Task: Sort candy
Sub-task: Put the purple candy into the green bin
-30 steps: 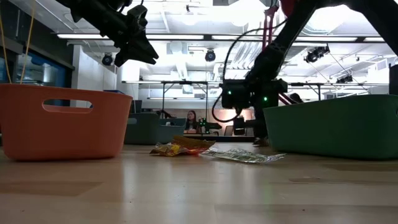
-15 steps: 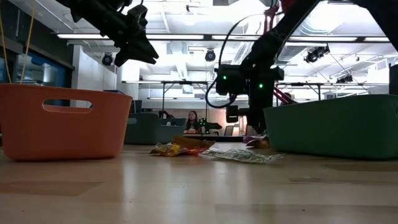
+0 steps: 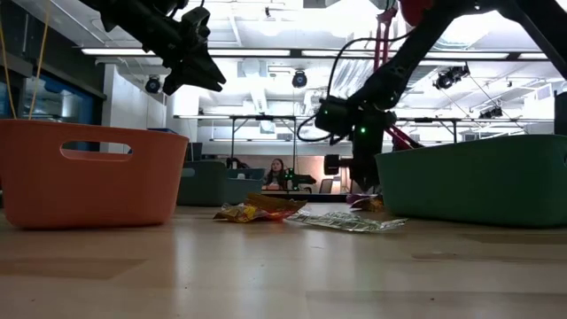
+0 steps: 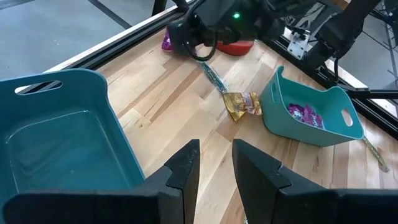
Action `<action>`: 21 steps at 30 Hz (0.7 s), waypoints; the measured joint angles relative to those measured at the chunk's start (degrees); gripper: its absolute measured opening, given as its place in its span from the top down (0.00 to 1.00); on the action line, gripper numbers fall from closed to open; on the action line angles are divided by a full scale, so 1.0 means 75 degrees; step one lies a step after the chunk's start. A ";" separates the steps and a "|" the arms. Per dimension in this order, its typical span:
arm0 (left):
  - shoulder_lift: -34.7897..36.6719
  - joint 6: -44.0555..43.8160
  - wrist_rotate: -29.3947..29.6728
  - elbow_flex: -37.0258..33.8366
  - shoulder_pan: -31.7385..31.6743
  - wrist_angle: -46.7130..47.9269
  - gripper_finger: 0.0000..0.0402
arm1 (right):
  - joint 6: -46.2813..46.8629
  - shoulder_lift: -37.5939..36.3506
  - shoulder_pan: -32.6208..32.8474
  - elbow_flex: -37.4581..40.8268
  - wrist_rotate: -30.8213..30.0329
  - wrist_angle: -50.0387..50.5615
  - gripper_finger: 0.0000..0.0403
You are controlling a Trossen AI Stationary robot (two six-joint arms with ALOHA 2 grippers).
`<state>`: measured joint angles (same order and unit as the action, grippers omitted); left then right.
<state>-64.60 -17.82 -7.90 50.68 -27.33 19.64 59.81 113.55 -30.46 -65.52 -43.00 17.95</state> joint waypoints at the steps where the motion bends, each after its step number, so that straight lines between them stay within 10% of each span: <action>1: 0.0000 0.0000 0.0000 0.0000 0.0000 0.0003 0.78 | -0.0056 0.0075 -0.0002 0.0000 0.0067 0.0013 1.00; 21: 0.0000 -0.0207 0.0000 0.0000 0.0000 -0.0003 0.78 | 0.0616 -0.0085 0.3257 0.0011 0.2051 0.0279 1.00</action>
<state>-64.60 -19.38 -7.90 50.68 -27.33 19.62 64.43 112.91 -6.03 -65.43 -27.62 20.04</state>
